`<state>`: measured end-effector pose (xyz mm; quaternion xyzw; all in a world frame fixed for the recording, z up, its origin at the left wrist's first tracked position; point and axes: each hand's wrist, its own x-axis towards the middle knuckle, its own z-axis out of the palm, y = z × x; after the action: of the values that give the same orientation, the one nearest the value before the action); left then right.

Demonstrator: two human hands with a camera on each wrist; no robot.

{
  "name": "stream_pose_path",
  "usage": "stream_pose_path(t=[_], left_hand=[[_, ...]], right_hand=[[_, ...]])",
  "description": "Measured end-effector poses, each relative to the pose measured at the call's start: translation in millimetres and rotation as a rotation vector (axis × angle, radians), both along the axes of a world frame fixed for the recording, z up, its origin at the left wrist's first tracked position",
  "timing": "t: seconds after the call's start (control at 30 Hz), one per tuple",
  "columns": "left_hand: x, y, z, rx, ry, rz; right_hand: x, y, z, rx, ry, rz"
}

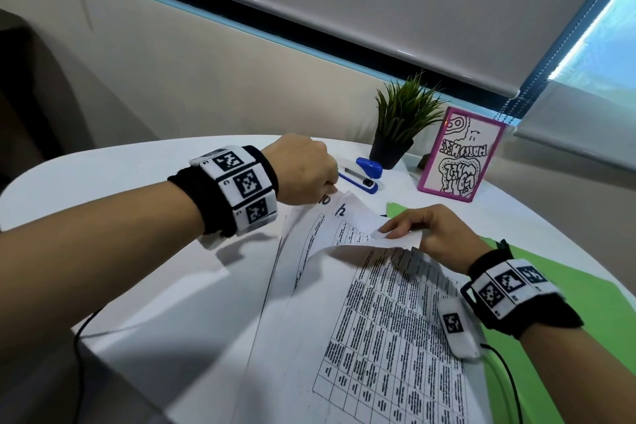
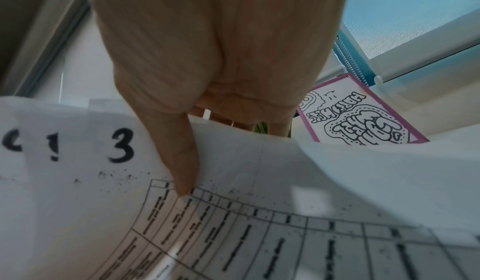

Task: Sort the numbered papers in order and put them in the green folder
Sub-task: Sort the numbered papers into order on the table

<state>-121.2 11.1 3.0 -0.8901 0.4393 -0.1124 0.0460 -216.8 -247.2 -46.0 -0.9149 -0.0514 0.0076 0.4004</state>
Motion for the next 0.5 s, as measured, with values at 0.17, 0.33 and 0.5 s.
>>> stream_pose_path(t=[0.17,0.33,0.5], left_hand=[[3,-1,2,-0.349,0.284,0.001],[2,5,-12,-0.502,0.830,0.145],[-2,24,-27,-0.104,1.055,0.158]], right_hand=[[-5,-3,0,-0.077,-0.019,0.007],[-8,-8,0,-0.125,0.017,0.011],[-6,-12,-2,-0.183,0.044,0.019]])
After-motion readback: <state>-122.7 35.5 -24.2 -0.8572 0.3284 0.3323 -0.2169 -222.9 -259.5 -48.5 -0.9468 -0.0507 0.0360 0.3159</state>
